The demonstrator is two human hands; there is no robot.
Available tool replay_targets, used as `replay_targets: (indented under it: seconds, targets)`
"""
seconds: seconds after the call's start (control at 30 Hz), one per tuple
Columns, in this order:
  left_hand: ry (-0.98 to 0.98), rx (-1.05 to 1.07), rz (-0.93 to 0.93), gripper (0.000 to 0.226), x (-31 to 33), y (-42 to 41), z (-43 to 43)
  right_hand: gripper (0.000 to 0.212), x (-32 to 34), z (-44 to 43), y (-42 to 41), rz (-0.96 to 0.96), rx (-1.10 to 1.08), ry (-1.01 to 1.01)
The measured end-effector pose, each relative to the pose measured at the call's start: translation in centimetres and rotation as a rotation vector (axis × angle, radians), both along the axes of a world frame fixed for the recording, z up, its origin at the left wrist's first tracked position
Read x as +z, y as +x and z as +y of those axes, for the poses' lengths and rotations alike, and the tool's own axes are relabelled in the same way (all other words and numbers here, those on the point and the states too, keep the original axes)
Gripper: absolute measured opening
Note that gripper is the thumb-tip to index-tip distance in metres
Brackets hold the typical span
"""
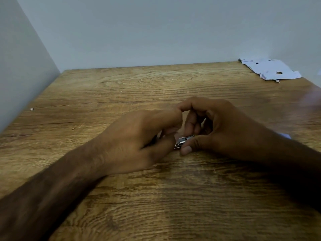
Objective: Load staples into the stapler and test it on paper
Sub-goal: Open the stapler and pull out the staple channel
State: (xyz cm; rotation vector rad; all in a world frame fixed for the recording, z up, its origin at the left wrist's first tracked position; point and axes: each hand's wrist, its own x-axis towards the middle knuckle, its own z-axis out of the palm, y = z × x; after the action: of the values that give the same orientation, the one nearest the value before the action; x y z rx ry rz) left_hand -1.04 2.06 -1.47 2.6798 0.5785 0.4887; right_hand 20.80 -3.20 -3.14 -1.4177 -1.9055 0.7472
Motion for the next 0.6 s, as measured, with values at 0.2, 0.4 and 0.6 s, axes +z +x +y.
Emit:
replay_targets:
  seconds: [0.2,0.4,0.6]
  targets:
    - [-0.180,0.119,0.001,0.019,-0.7,-0.3,0.7,0.061,0.0,-0.1,-0.1,-0.069,-0.056,0.050]
    - [-0.301,0.109,0.023,0.020,-1.0,-0.4,1.2,0.053,0.7,-0.4,0.1,-0.072,-0.096,0.289]
    - [-0.520,0.049,-0.061,0.012,-1.5,-0.7,1.5,0.040,1.3,-0.8,-0.7,-0.232,-0.049,0.593]
